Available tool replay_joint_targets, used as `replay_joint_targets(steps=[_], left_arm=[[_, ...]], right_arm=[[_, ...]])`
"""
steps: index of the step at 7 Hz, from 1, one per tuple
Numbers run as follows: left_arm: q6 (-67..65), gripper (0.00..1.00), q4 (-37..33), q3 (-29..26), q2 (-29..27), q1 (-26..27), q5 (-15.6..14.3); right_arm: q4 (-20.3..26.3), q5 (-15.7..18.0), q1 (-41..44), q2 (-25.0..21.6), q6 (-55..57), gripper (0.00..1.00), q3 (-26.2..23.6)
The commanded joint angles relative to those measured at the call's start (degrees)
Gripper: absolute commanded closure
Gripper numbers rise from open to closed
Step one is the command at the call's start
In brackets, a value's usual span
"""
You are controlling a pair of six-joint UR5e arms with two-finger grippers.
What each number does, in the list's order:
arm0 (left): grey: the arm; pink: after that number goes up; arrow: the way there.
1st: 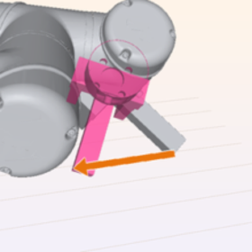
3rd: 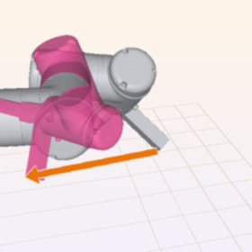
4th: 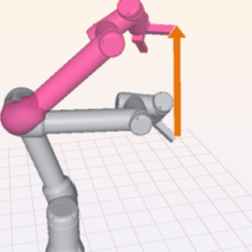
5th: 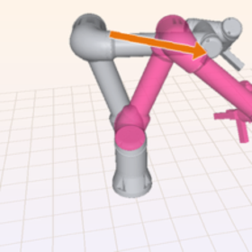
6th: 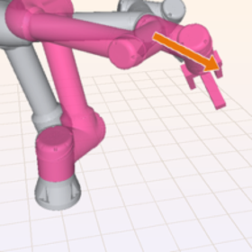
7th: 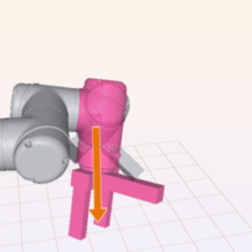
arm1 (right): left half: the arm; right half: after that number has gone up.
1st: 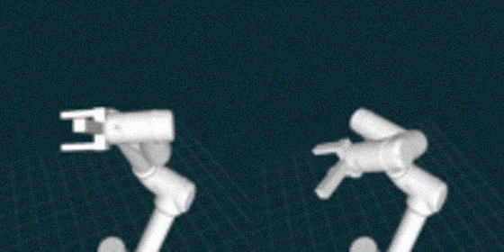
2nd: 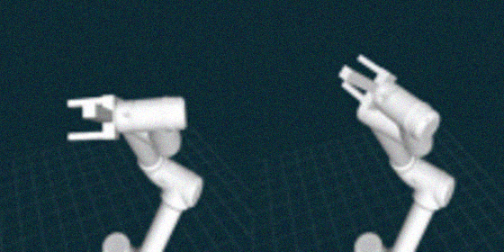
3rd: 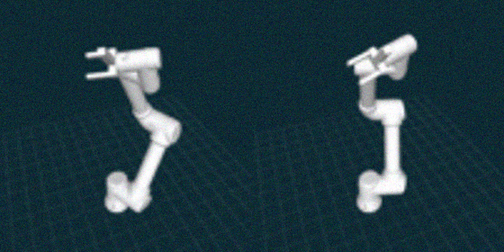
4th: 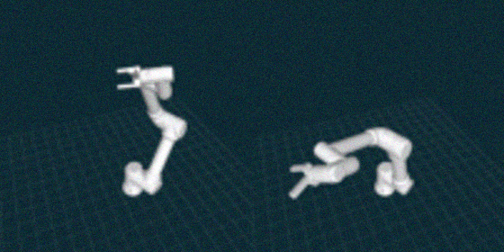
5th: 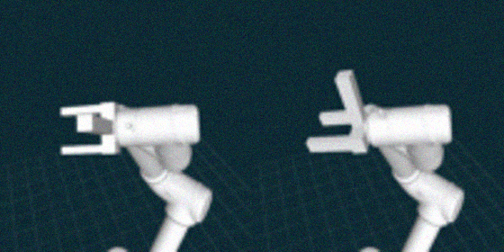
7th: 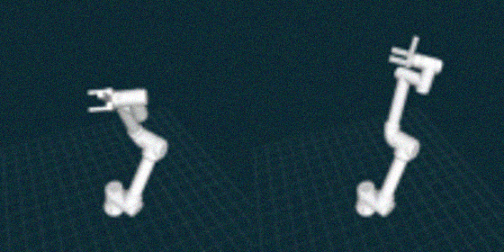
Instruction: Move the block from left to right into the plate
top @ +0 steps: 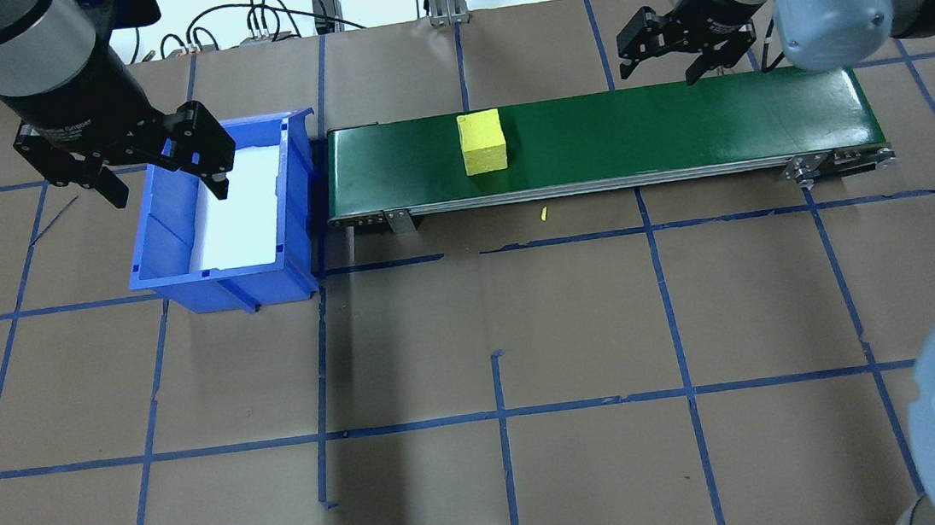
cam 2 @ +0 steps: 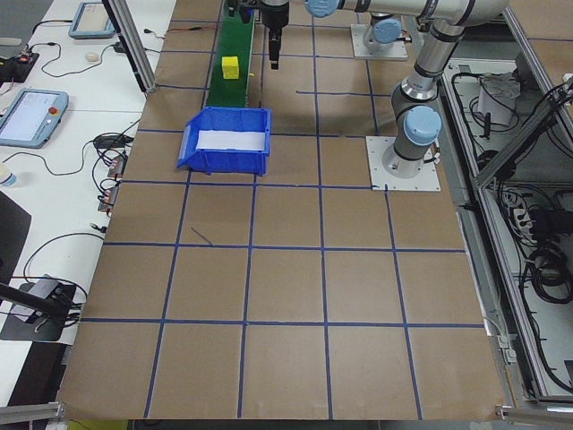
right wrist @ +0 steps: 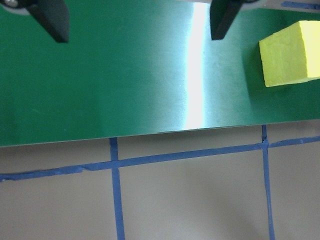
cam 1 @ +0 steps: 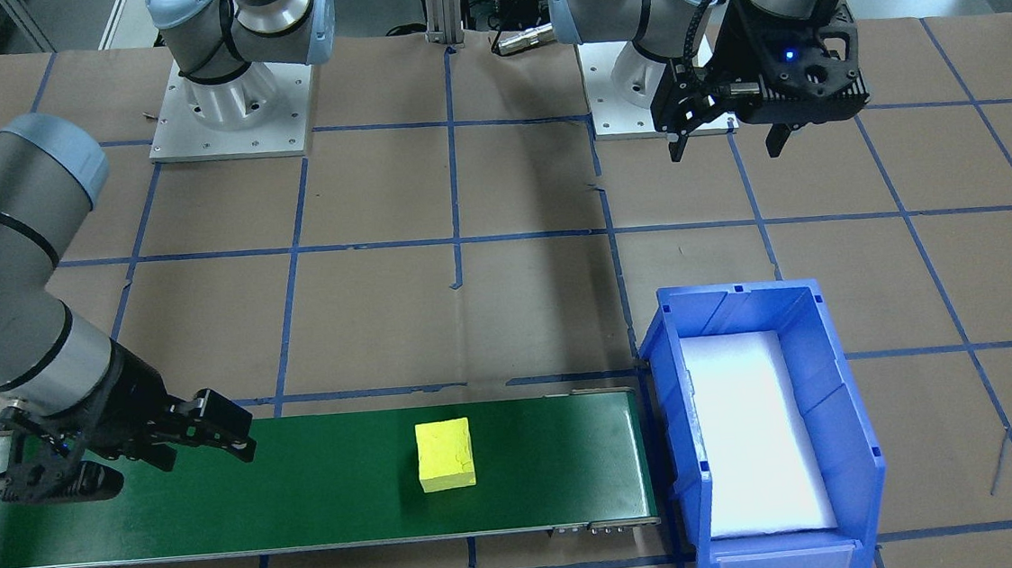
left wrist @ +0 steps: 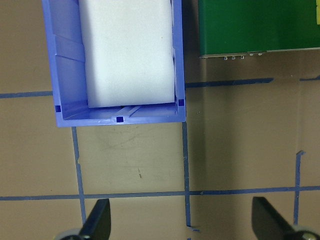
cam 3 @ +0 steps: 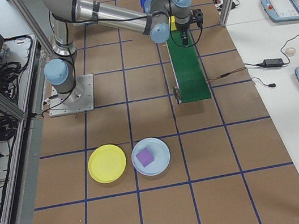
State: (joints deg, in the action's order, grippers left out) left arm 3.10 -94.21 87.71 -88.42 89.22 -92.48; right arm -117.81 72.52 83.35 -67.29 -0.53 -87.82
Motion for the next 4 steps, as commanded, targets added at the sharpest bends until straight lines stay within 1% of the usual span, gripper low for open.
replay_joint_targets(steps=[1,2,4], left_arm=[[0.0,0.0,0.0,0.1,0.1,-0.3,0.1],[-0.1,0.0,0.1,0.2,0.1,-0.2,0.3],[-0.1,0.0,0.3,0.5,0.0,-0.4,0.2]], right_arm=[[-0.2,-1.5,0.9,1.5,1.8,0.01,0.7],[-0.8,-3.8,0.9,2.0,1.9,0.01,0.8],[-0.8,-3.8,0.9,2.2,1.9,0.01,0.1]])
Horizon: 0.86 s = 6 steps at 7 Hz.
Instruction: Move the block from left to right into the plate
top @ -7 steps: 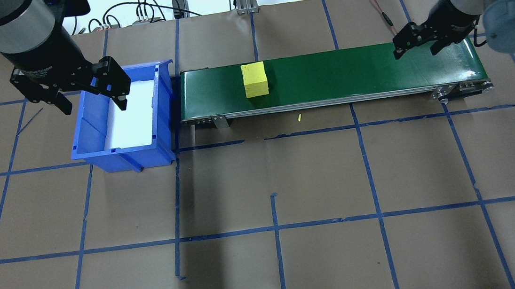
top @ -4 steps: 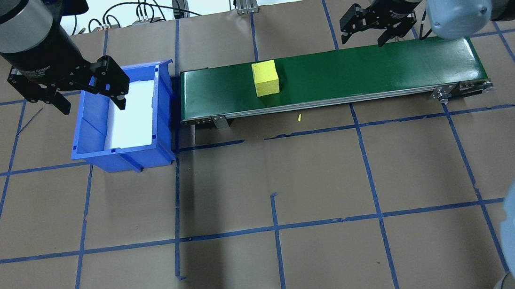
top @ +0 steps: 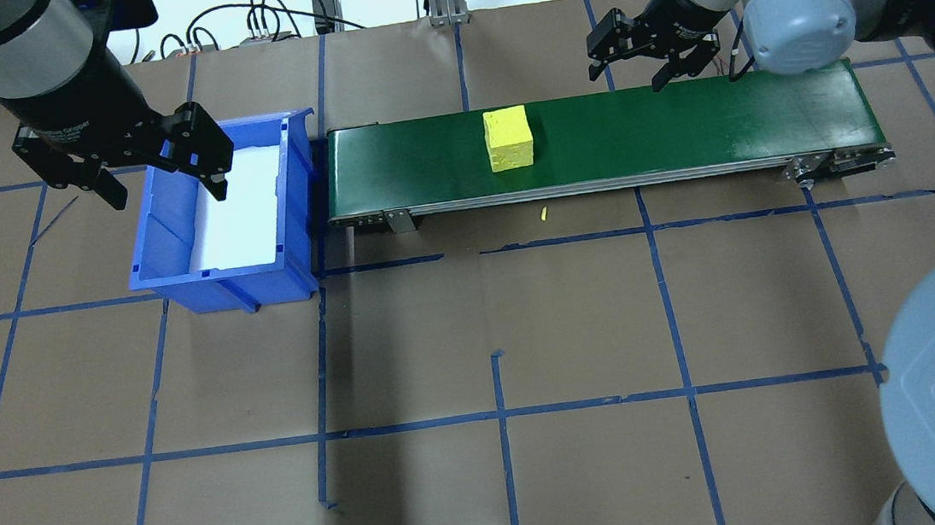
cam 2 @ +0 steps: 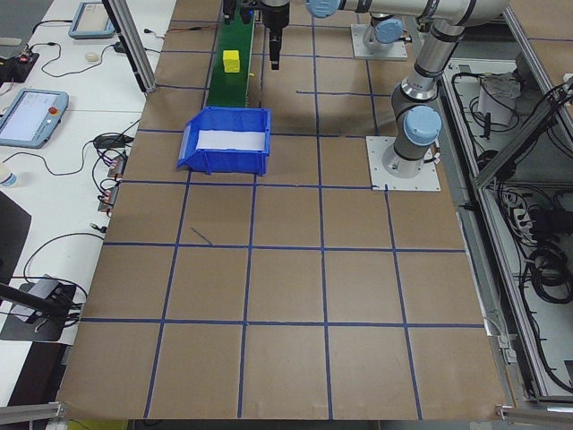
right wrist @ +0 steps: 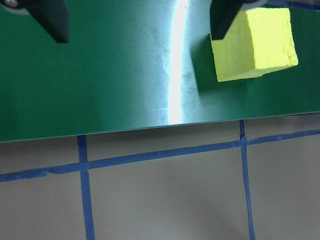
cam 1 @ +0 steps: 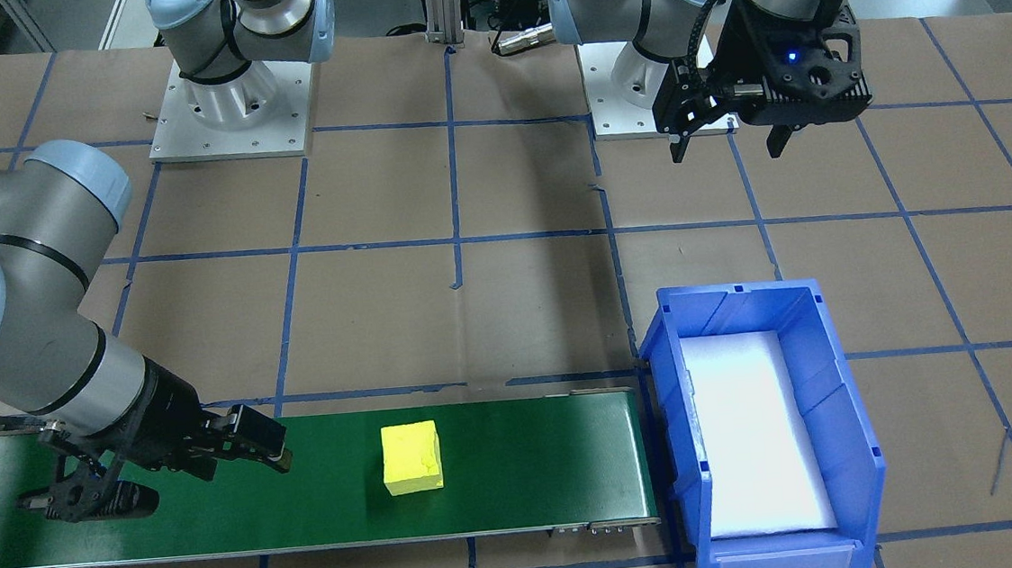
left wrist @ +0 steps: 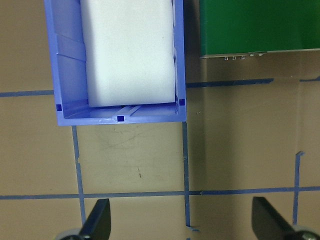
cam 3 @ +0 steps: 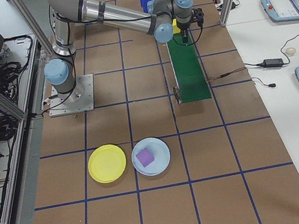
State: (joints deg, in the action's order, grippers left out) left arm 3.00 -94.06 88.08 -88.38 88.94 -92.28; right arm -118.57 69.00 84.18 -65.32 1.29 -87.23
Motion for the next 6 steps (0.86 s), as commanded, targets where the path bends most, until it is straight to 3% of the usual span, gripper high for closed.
replay_joint_targets(steps=[1,6], left_arm=[[0.0,0.0,0.0,-0.3,0.0,0.0,0.2],[-0.1,0.0,0.0,-0.2,0.1,0.1,0.1]], right_arm=[[0.0,-0.3,0.0,0.2,0.1,0.0,-1.2],[-0.1,-1.5,0.4,0.5,3.2,0.0,-2.9]])
